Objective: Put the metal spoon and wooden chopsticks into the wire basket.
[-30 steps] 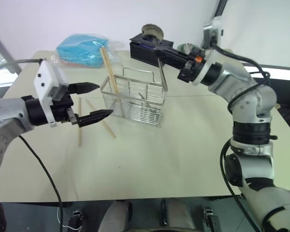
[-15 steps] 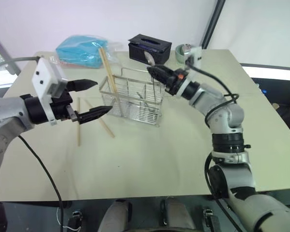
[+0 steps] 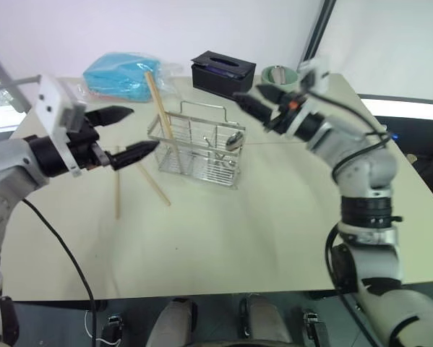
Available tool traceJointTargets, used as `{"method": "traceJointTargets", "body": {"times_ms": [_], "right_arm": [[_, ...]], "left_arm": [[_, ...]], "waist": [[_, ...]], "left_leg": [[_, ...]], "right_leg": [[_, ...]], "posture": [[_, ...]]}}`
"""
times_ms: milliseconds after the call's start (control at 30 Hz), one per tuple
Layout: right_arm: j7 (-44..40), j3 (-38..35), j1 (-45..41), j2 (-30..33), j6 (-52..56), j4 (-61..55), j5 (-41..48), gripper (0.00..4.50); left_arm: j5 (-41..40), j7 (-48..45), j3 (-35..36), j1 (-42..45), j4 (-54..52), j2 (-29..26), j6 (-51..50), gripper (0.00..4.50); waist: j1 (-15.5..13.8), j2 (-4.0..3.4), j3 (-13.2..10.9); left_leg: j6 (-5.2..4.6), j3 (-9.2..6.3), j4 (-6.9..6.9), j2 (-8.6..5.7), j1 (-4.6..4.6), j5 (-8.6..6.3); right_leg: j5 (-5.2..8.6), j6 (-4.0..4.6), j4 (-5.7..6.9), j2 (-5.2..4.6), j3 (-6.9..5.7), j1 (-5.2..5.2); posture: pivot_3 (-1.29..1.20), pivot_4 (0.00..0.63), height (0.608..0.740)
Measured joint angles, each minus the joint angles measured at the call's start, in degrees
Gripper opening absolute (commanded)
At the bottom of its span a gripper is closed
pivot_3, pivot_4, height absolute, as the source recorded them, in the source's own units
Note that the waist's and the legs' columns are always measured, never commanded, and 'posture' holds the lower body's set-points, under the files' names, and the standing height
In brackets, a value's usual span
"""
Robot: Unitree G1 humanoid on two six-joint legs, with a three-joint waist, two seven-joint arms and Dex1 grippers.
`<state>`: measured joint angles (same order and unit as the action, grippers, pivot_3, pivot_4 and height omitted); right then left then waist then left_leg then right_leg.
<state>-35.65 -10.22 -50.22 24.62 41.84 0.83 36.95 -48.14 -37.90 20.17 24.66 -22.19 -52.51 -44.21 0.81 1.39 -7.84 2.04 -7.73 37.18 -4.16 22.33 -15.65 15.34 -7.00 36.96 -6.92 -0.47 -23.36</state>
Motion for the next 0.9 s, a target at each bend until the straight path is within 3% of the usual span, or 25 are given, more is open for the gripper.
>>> {"method": "traceJointTargets", "body": {"times_ms": [200,400,600,900], "right_arm": [[-10.6,-4.0,-0.7,10.2,4.2,-8.6,9.3,4.44],[-19.5,-3.8,15.0,18.3,7.9,-22.3,15.7,4.44],[-18.3,-3.1,24.6,19.1,7.7,-28.7,15.8,4.44],[-12.3,-3.0,32.4,17.4,7.7,-34.6,18.4,4.44]], "left_arm": [[-1.0,12.4,4.9,3.9,4.3,4.8,-3.8,4.5],[1.8,31.0,6.4,9.4,12.2,8.5,-14.3,4.5],[6.2,43.8,6.1,14.2,18.0,14.6,-24.7,4.5],[17.1,44.2,-2.5,17.3,31.7,19.3,-23.3,4.5]], "waist": [[0.0,0.15,0.1],[-0.3,0.28,0.1],[-0.4,0.37,0.2],[-1.5,0.4,0.2]], "left_leg": [[-0.01,-0.05,-0.05,0.04,0.0,-0.01],[-0.01,-0.07,-0.01,0.03,-0.01,-0.01],[0.03,-0.06,0.02,0.02,-0.03,0.0],[0.08,-0.03,-0.03,0.01,0.06,0.01]], "right_leg": [[0.01,-0.02,-0.09,0.02,-0.01,0.07],[-0.01,-0.06,-0.29,0.01,-0.01,0.22],[-0.06,-0.15,-0.41,0.01,0.01,0.25],[-0.08,-0.16,-0.53,-0.04,0.02,0.19]], "posture": [[0.0,0.15,0.655],[0.0,0.15,0.655],[0.0,0.15,0.655],[0.0,0.15,0.655]]}}
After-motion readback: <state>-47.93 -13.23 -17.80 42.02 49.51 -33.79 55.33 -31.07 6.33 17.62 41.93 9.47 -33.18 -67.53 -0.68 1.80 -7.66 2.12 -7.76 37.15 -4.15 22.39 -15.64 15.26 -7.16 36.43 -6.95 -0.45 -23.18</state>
